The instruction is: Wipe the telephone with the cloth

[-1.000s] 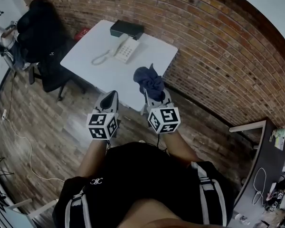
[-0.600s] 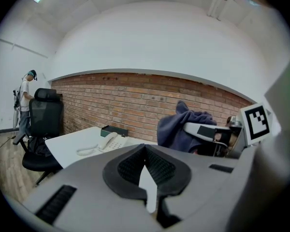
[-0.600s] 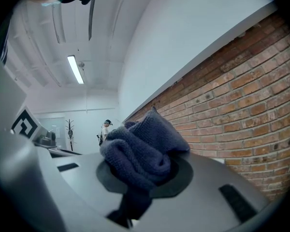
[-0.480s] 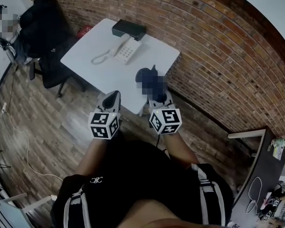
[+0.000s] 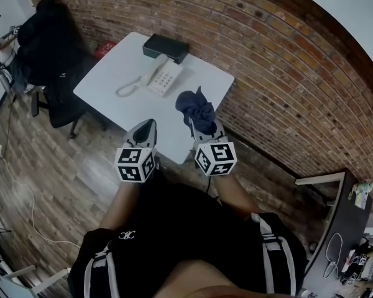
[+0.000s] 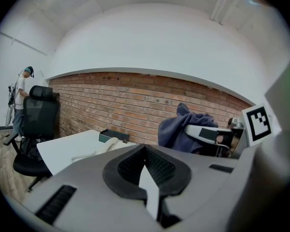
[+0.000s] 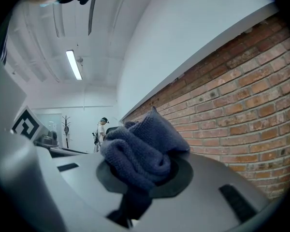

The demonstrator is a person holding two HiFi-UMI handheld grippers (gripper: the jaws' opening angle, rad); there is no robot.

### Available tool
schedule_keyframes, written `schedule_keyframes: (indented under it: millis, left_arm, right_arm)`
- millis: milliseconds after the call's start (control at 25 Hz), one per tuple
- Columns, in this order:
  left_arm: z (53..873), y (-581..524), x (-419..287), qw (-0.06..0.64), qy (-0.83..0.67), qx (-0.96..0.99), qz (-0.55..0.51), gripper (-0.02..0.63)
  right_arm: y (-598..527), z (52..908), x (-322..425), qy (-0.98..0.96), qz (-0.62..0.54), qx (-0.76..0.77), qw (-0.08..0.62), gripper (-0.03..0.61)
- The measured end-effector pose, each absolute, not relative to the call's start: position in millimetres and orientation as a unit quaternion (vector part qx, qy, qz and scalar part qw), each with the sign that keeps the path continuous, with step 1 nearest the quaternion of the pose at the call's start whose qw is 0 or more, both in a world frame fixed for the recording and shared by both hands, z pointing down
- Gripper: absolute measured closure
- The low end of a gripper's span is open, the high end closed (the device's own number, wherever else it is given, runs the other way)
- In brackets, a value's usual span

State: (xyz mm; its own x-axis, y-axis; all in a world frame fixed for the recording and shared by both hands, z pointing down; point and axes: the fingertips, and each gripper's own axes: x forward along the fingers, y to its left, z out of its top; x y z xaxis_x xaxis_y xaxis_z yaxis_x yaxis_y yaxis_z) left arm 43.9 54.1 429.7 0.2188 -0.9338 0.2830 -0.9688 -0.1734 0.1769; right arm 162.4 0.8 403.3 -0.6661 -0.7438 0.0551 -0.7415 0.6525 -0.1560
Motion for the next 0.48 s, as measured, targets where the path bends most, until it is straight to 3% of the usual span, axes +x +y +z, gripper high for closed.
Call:
schedule_keyframes:
  millis: [480]
  left_arm:
    - [439.4,-38.8,-7.9,0.189,-0.591,0.783,0.048,0.621]
  right_arm:
    - [-80.6,405.3,113.4,0.896,-0.078,-0.437,-0.021,0.532]
